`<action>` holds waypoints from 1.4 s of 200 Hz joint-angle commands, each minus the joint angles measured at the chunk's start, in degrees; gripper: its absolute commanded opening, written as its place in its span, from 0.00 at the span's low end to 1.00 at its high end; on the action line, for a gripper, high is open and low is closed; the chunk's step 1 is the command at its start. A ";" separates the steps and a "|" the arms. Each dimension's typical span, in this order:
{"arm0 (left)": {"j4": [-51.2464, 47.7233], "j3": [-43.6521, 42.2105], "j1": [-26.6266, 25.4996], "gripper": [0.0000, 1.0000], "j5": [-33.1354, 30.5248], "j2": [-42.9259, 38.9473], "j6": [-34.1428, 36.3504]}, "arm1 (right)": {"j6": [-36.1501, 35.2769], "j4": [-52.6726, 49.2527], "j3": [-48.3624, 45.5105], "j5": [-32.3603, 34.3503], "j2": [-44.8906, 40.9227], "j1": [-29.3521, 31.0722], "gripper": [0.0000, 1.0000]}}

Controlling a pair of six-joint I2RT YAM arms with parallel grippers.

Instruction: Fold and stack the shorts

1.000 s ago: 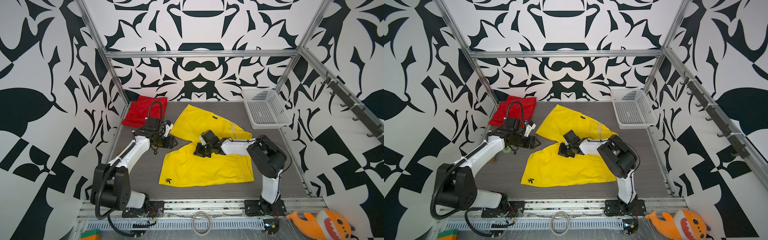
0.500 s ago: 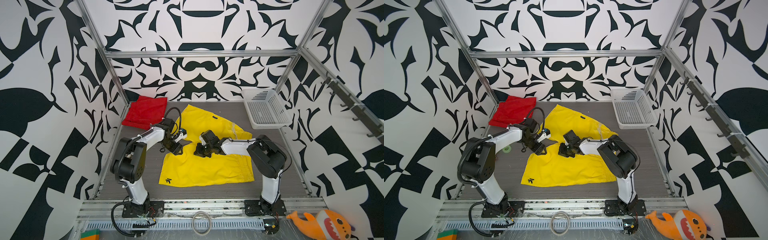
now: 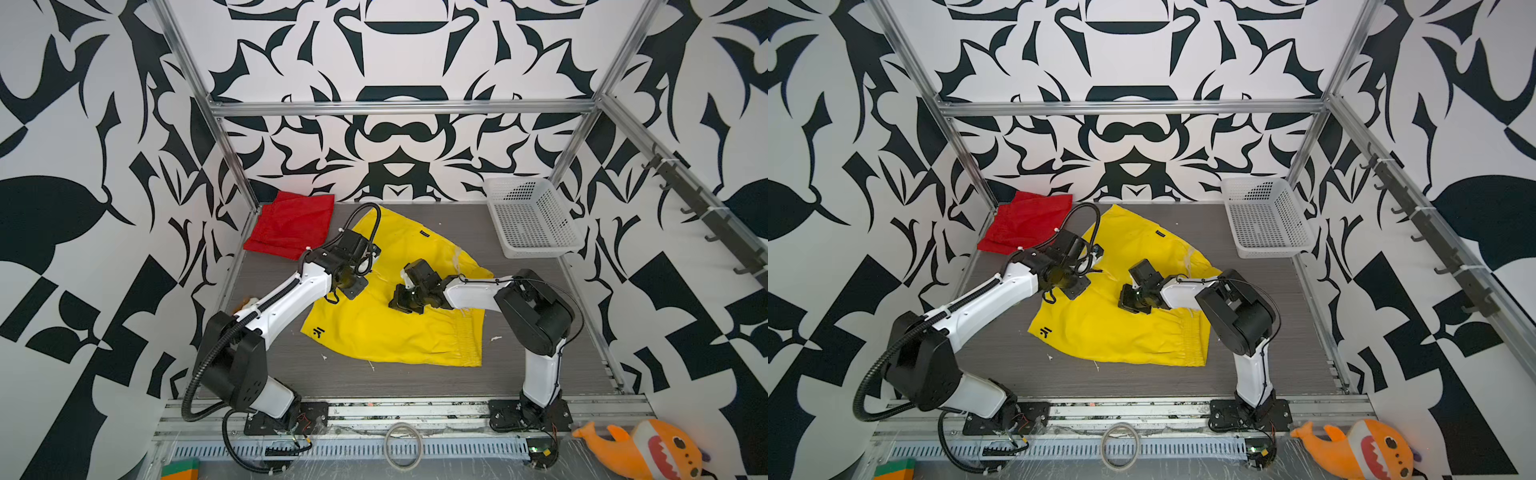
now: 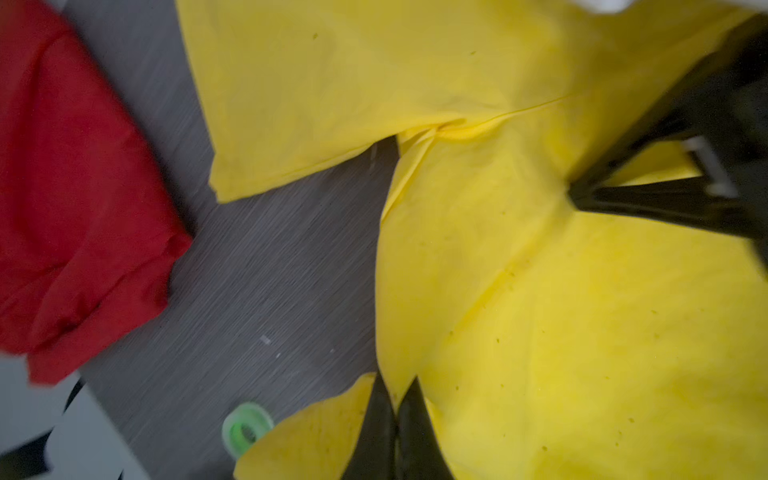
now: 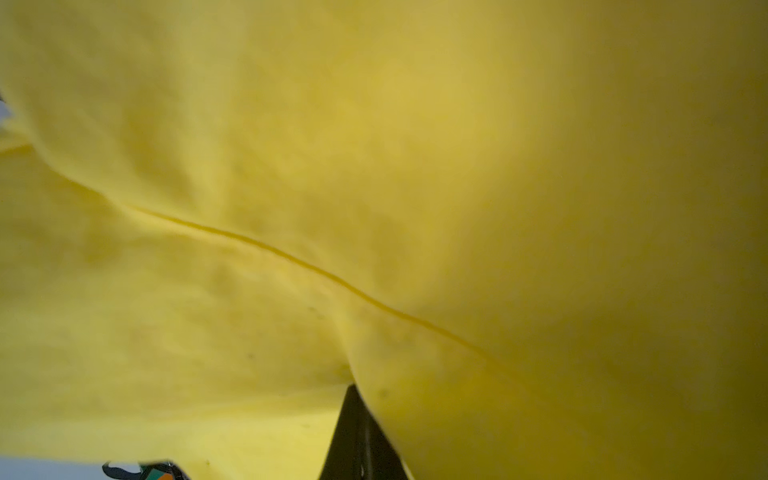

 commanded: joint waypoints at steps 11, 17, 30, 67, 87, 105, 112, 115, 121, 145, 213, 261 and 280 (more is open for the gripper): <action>-4.16 -4.31 0.04 0.08 -8.37 5.95 -9.74 | -0.30 -2.90 -0.72 1.13 -0.24 -0.23 0.00; -4.08 -4.67 0.01 0.18 -7.48 7.05 -11.35 | -0.36 -2.96 -0.58 1.13 -0.28 -0.23 0.00; -4.57 -4.31 0.04 0.43 -8.34 9.89 -14.88 | -0.83 -3.81 -0.48 1.17 -0.77 -0.24 0.04; -5.05 -0.99 2.15 0.81 -6.81 7.34 -22.76 | -2.72 -6.14 -2.73 1.75 -6.48 -0.85 0.38; -4.14 -0.82 6.12 0.84 -1.10 2.17 -27.29 | -5.32 -8.97 -3.62 2.89 -12.07 -0.85 0.44; -1.53 -3.06 11.68 0.84 7.90 -2.54 -30.91 | -6.56 -11.01 -5.43 4.18 -17.13 -1.37 0.45; -0.13 -4.44 14.18 0.84 12.20 -4.07 -32.00 | -6.61 -11.07 -6.74 4.01 -18.81 -1.86 0.46; 0.61 -5.01 15.20 0.84 14.20 -4.58 -32.36 | -6.61 -10.93 -7.37 3.75 -19.37 -2.11 0.46; 1.80 -6.43 17.12 0.83 17.65 -5.55 -33.24 | -6.40 -10.68 -8.58 3.25 -20.60 -2.67 0.46; 6.00 -10.53 19.82 0.77 29.04 -7.18 -36.86 | -5.69 -9.79 -13.62 1.14 -23.31 -4.97 0.46; 21.50 -18.43 21.12 0.78 36.07 2.26 -46.90 | -6.27 -12.08 -23.86 -1.85 -24.85 -13.76 0.46; 24.55 -16.56 31.69 0.83 32.57 10.63 -50.02 | -15.14 -23.97 -26.45 2.05 -25.52 -22.86 0.46; 24.83 -15.59 34.45 0.84 34.31 10.33 -50.20 | -17.66 -26.47 -26.20 2.33 -26.15 -25.32 0.47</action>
